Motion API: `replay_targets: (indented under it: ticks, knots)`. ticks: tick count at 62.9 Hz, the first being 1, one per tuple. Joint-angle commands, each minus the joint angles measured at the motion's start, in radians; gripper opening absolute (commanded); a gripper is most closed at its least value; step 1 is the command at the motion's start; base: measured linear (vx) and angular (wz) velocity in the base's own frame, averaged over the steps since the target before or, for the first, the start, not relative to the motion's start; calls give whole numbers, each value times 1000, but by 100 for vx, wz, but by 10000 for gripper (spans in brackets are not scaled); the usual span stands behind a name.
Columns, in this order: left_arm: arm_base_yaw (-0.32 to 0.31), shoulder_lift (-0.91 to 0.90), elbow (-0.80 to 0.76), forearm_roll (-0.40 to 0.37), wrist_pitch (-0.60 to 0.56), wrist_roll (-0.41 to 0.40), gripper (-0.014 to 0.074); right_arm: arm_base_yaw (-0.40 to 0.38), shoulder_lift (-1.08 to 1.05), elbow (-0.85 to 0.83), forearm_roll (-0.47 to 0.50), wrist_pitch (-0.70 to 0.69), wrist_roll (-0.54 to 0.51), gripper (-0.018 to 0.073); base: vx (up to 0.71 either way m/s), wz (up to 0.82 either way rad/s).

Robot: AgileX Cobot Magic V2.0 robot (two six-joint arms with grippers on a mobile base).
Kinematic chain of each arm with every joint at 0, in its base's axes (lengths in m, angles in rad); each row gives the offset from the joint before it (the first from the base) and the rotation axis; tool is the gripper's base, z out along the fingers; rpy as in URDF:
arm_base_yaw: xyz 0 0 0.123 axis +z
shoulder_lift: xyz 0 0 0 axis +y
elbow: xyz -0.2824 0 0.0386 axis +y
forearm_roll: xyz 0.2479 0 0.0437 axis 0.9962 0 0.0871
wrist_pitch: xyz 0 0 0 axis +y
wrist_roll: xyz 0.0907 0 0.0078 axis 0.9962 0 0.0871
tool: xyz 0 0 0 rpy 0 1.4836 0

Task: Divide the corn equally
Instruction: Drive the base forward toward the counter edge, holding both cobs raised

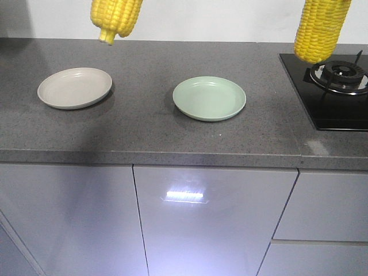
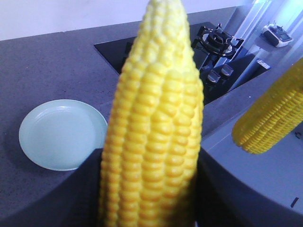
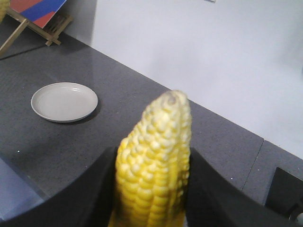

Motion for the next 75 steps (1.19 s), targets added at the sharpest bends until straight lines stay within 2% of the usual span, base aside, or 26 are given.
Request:
replay_targets:
  ticks: [1, 75]
  knots:
    - [-3, -46, -23, -33, -36, 0, -6, -5, -19, -26, 27, -68, -3, -6, 12, -5]
    - [-3, -46, -23, -33, -36, 0, -6, -5, -19, -26, 27, -68, -3, -6, 11, -1]
